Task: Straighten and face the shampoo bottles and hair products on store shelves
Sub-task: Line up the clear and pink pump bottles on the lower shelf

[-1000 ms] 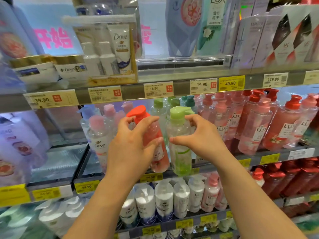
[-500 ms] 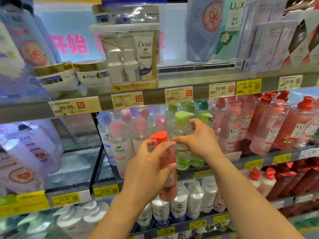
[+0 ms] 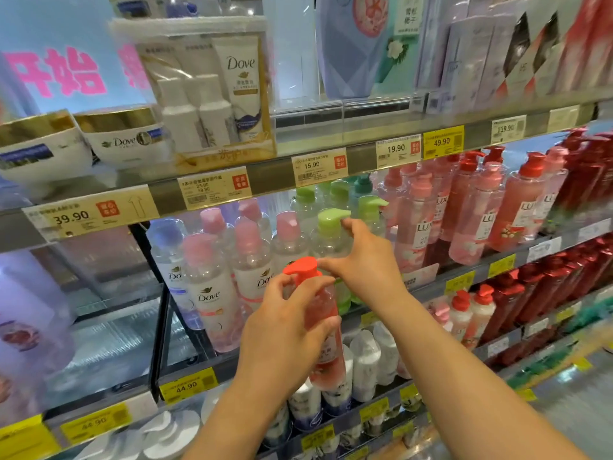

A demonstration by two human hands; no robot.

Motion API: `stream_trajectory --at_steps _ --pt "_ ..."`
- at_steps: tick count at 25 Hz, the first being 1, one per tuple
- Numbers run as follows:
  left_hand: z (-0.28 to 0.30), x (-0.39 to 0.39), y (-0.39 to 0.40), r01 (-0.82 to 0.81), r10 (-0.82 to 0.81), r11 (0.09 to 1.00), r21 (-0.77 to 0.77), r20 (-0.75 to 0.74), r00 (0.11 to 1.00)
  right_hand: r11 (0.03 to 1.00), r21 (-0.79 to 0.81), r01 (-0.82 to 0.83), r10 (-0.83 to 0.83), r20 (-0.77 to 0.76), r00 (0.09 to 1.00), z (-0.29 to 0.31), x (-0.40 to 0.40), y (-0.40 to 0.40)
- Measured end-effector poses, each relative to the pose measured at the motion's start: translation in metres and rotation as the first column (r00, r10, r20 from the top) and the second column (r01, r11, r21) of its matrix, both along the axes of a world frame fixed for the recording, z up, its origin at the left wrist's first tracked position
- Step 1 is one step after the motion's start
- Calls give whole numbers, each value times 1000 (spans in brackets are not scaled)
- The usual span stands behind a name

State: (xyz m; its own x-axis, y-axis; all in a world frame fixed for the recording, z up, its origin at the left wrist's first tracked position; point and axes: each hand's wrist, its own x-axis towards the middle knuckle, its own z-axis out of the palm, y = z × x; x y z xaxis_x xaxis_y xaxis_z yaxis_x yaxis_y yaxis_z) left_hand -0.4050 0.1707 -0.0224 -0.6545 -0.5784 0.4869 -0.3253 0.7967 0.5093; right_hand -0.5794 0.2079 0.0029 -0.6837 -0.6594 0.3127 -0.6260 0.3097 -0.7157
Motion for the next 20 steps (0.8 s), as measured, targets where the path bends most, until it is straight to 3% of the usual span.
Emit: stream_trajectory --at_steps 5,9,11,14,20 --pt "-2 -11 3 40 -40 999 5 4 999 997 -63 45 -56 -192 980 -7 5 3" --pt "2 -25 11 77 -78 997 30 3 997 987 127 98 -56 -298 953 2 -13 14" --pt "4 -35 19 87 -87 996 7 5 996 990 139 -17 44 -187 981 6 -25 26" --pt "7 -54 33 100 -100 994 -45 9 995 989 26 -147 146 18 989 5 -50 51" --pt "18 -144 74 106 -108 993 -50 -34 994 944 -189 -271 315 265 911 14 -134 132"
